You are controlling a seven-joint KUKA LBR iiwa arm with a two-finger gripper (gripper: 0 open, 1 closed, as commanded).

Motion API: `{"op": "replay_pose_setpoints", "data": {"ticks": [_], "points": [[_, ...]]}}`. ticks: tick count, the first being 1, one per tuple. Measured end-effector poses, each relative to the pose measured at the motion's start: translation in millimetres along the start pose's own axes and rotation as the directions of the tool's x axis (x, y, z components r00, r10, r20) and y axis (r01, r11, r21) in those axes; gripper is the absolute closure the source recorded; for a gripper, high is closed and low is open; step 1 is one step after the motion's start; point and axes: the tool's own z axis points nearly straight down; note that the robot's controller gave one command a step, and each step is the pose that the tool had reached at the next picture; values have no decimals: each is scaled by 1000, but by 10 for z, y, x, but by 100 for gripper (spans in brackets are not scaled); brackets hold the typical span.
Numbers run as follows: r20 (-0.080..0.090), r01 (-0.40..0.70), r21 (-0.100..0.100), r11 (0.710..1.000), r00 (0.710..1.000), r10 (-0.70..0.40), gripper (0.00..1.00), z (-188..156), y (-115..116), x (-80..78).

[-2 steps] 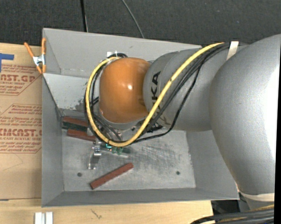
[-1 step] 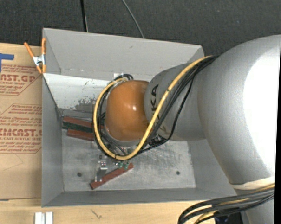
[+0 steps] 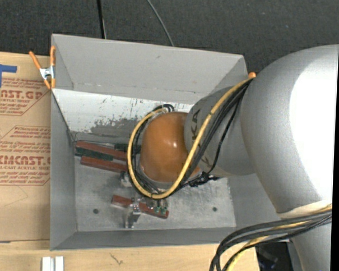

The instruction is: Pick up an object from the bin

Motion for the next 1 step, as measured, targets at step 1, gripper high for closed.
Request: {"op": "replay_pose_setpoints", "data": {"ticks": [1], "points": [[-2,225,1,974,974,-225,100,-150,-36,84]]}}
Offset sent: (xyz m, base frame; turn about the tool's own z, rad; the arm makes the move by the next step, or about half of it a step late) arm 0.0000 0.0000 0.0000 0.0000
